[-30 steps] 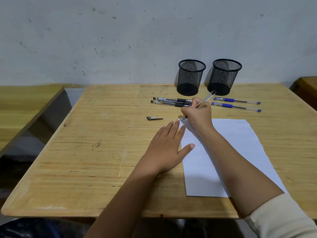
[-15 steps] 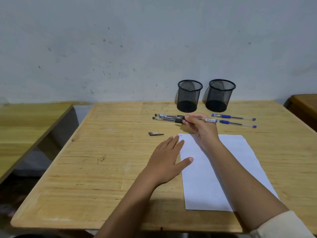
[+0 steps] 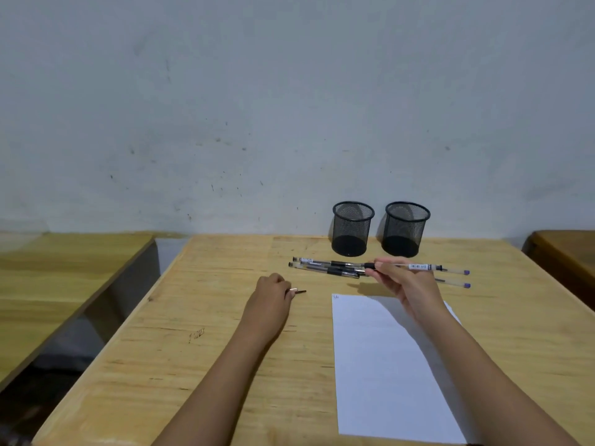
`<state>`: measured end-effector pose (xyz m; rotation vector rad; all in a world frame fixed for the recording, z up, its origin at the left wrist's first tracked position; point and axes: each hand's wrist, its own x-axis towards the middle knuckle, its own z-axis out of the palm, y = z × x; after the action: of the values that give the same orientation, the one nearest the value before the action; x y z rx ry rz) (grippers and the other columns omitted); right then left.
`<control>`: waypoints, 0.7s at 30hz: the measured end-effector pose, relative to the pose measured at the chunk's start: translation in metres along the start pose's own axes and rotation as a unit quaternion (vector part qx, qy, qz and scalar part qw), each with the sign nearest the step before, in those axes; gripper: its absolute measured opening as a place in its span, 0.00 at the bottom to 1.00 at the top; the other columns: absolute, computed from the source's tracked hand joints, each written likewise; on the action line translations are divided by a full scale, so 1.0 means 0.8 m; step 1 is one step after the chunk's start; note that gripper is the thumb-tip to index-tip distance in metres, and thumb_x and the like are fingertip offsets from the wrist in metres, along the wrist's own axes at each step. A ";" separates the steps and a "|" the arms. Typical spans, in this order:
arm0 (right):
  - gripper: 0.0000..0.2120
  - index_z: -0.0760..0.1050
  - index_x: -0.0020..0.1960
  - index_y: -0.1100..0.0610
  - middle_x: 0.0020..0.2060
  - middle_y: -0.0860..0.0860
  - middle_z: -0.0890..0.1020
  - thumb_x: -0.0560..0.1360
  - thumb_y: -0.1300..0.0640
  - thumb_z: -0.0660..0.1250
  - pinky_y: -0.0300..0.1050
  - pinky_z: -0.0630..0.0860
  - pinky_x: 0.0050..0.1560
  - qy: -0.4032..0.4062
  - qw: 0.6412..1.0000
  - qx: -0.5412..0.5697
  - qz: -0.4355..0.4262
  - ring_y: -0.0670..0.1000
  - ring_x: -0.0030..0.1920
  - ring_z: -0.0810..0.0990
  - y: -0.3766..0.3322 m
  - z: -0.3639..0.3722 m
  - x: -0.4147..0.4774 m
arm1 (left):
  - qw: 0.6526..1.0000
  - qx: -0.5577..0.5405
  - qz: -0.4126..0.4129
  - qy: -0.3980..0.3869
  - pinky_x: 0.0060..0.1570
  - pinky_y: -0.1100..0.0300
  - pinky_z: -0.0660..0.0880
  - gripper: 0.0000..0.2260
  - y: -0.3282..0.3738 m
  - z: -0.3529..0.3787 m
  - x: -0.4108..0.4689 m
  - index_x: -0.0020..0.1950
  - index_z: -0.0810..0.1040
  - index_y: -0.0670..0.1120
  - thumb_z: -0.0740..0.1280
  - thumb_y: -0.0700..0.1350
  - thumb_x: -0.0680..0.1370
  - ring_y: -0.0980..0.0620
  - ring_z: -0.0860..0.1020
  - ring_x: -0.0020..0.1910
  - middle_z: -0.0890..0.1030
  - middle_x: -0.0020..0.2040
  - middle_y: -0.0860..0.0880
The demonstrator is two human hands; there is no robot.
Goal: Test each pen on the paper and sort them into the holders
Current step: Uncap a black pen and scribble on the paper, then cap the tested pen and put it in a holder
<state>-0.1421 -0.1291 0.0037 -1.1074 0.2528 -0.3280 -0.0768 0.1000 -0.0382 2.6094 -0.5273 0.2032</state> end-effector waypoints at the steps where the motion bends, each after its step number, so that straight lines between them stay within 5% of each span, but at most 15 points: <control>1: 0.04 0.76 0.45 0.72 0.39 0.62 0.83 0.70 0.73 0.66 0.36 0.81 0.39 -0.004 1.000 0.000 -0.001 0.55 0.37 0.85 0.000 0.001 -0.002 | 1.000 -0.022 0.000 0.019 0.51 0.59 0.72 0.11 0.001 0.002 0.000 0.53 0.80 0.42 0.61 0.46 0.80 0.50 0.73 0.54 0.78 0.53 0.47; 7: 0.03 0.78 0.41 0.71 0.32 0.58 0.84 0.69 0.74 0.67 0.35 0.79 0.35 -0.040 0.999 -0.022 -0.001 0.55 0.35 0.85 -0.002 0.010 -0.020 | 0.946 -0.317 -0.056 0.041 0.46 0.68 0.75 0.05 0.033 -0.007 -0.009 0.48 0.83 0.44 0.71 0.39 0.72 0.53 0.80 0.45 0.83 0.43 0.51; 10: 0.03 0.79 0.41 0.70 0.32 0.58 0.84 0.69 0.74 0.67 0.35 0.79 0.35 -0.054 0.998 -0.032 -0.003 0.55 0.34 0.84 -0.007 0.013 -0.026 | 0.927 -0.372 -0.045 0.024 0.41 0.73 0.74 0.06 0.052 -0.016 -0.011 0.45 0.83 0.46 0.73 0.37 0.71 0.56 0.80 0.43 0.83 0.42 0.51; 15: 0.04 0.79 0.41 0.69 0.34 0.60 0.84 0.69 0.74 0.67 0.36 0.80 0.36 -0.086 0.996 -0.039 0.004 0.55 0.33 0.84 -0.013 0.010 -0.031 | 0.911 -0.413 -0.001 -0.010 0.42 0.68 0.74 0.09 0.073 -0.032 -0.014 0.42 0.83 0.50 0.74 0.36 0.69 0.60 0.79 0.38 0.83 0.39 0.53; 21: 0.07 0.82 0.40 0.65 0.35 0.58 0.84 0.68 0.73 0.68 0.35 0.79 0.38 -0.130 0.991 -0.032 0.017 0.51 0.35 0.84 -0.016 0.006 -0.037 | 0.873 -0.487 0.006 -0.007 0.42 0.67 0.76 0.06 0.088 -0.041 -0.020 0.41 0.84 0.44 0.75 0.35 0.68 0.57 0.81 0.38 0.84 0.37 0.51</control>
<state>-0.1697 -0.1192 0.0183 -1.1949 0.0504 -0.1432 -0.1212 0.0632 0.0162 1.6156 -0.4761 -0.0775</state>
